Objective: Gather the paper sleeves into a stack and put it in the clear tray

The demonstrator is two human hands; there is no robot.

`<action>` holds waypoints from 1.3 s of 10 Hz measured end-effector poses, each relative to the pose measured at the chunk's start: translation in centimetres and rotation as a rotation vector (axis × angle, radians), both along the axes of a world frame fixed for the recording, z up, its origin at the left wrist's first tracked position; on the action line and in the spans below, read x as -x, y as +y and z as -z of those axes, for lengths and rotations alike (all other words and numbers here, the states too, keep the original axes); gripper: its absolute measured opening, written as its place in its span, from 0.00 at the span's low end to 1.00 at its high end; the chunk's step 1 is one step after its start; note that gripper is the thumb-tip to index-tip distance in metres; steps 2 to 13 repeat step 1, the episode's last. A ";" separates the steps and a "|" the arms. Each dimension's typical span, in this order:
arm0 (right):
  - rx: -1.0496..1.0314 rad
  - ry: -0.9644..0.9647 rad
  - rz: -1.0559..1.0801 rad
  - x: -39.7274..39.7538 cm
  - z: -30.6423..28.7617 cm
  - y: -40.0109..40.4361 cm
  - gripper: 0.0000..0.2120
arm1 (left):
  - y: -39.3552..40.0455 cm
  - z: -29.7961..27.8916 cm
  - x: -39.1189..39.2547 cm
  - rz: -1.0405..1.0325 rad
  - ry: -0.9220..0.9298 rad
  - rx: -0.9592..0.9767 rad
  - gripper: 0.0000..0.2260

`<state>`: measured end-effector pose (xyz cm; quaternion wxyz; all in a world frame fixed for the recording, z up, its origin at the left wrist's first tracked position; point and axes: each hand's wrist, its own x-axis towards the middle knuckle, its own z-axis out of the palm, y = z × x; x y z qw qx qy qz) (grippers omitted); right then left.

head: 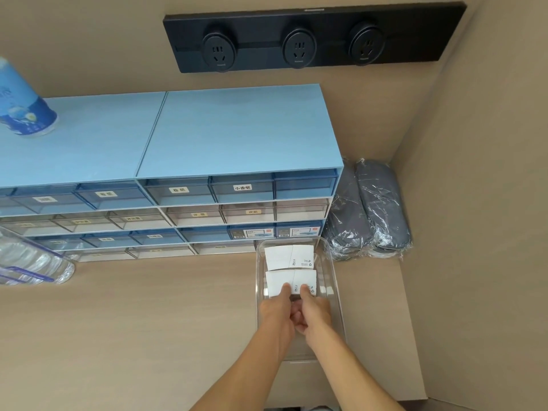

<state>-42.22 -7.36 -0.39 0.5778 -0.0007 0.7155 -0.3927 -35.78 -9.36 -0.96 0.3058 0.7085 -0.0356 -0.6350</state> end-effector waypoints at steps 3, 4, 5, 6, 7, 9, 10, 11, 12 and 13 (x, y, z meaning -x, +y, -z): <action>0.019 -0.028 -0.100 0.2 -0.8 0.9 0.17 | 0.5 -1.1 -0.3 -0.042 0.093 0.009 0.13; 0.019 -0.028 -0.100 0.2 -0.8 0.9 0.17 | 0.5 -1.1 -0.3 -0.042 0.093 0.009 0.13; 0.019 -0.028 -0.100 0.2 -0.8 0.9 0.17 | 0.5 -1.1 -0.3 -0.042 0.093 0.009 0.13; 0.019 -0.028 -0.100 0.2 -0.8 0.9 0.17 | 0.5 -1.1 -0.3 -0.042 0.093 0.009 0.13; 0.019 -0.028 -0.100 0.2 -0.8 0.9 0.17 | 0.5 -1.1 -0.3 -0.042 0.093 0.009 0.13; 0.019 -0.028 -0.100 0.2 -0.8 0.9 0.17 | 0.5 -1.1 -0.3 -0.042 0.093 0.009 0.13; 0.019 -0.028 -0.100 0.2 -0.8 0.9 0.17 | 0.5 -1.1 -0.3 -0.042 0.093 0.009 0.13; 0.019 -0.028 -0.100 0.2 -0.8 0.9 0.17 | 0.5 -1.1 -0.3 -0.042 0.093 0.009 0.13; 0.019 -0.028 -0.100 0.2 -0.8 0.9 0.17 | 0.5 -1.1 -0.3 -0.042 0.093 0.009 0.13; 0.019 -0.028 -0.100 0.2 -0.8 0.9 0.17 | 0.5 -1.1 -0.3 -0.042 0.093 0.009 0.13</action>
